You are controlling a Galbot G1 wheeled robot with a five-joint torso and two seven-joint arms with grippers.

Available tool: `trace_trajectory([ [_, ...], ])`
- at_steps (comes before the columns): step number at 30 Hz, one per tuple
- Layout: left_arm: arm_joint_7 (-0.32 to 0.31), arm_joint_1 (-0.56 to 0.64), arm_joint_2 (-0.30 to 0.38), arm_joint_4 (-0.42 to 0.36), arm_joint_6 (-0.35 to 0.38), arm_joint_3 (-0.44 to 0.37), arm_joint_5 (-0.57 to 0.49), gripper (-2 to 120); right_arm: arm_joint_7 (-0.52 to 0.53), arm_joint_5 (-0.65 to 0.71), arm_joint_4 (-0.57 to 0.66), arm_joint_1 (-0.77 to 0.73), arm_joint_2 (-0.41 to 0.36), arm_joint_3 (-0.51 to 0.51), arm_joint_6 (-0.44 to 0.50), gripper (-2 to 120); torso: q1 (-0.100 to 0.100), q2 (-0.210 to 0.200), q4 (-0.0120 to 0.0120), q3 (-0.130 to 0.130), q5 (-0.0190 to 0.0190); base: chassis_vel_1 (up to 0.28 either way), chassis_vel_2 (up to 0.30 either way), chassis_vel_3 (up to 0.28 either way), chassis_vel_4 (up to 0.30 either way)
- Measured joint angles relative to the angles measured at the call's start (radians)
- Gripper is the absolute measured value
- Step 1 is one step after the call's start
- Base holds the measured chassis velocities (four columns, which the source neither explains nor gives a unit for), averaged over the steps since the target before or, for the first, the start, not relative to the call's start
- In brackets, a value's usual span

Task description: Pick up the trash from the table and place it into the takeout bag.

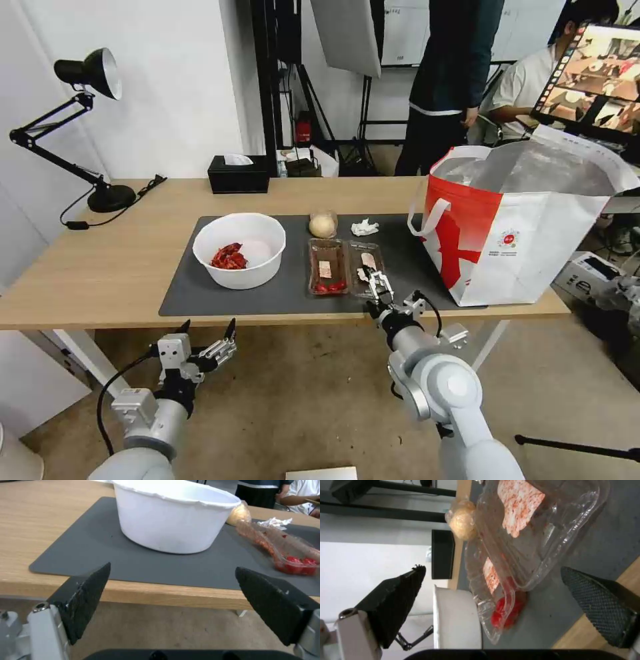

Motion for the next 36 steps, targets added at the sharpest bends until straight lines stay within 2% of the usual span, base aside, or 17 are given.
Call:
trace_trajectory([
  [24,-0.001,0.003,0.003,0.015,-0.019,-0.001,-0.006,100,0.005,-0.020,-0.054,0.062,0.021,0.007,0.000,100,0.000,0.000,0.0000,0.000,0.0001,0.000,0.000,0.000,0.000],
  [36,-0.001,0.005,0.003,0.013,-0.024,0.000,-0.005,100,-0.038,-0.061,0.010,0.074,-0.045,0.024,-0.020,100,0.000,0.000,0.0000,0.000,0.0001,0.000,0.000,0.000,0.000],
])
